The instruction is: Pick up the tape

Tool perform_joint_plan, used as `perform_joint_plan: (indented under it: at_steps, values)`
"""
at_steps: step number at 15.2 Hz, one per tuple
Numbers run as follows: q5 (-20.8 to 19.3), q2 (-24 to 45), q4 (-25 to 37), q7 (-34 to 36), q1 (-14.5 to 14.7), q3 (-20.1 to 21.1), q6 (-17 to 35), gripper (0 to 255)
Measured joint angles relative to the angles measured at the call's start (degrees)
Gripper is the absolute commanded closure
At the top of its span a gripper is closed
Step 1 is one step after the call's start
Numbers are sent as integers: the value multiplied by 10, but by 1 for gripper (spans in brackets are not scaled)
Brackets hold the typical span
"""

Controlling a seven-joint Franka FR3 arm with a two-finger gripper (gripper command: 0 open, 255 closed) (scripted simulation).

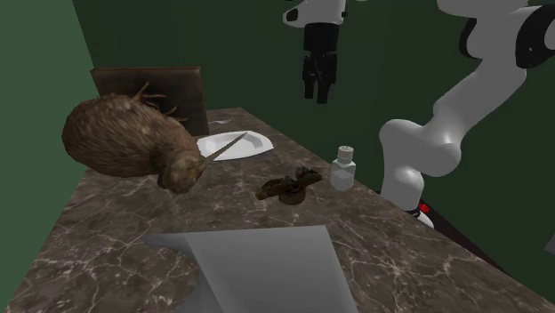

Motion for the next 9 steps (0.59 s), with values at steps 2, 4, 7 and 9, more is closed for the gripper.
perform_joint_plan:
  at_steps: [2, 4, 7, 9]
  values:
    - [4, 3, -3, 3, 2, 3, 7, 0]
    - [16, 20, -8, 8, 8, 10, 30, 0]
    - [41, 42, -30, 24, 21, 30, 77, 0]
    - [56, 68, -30, 31, 29, 40, 106, 0]
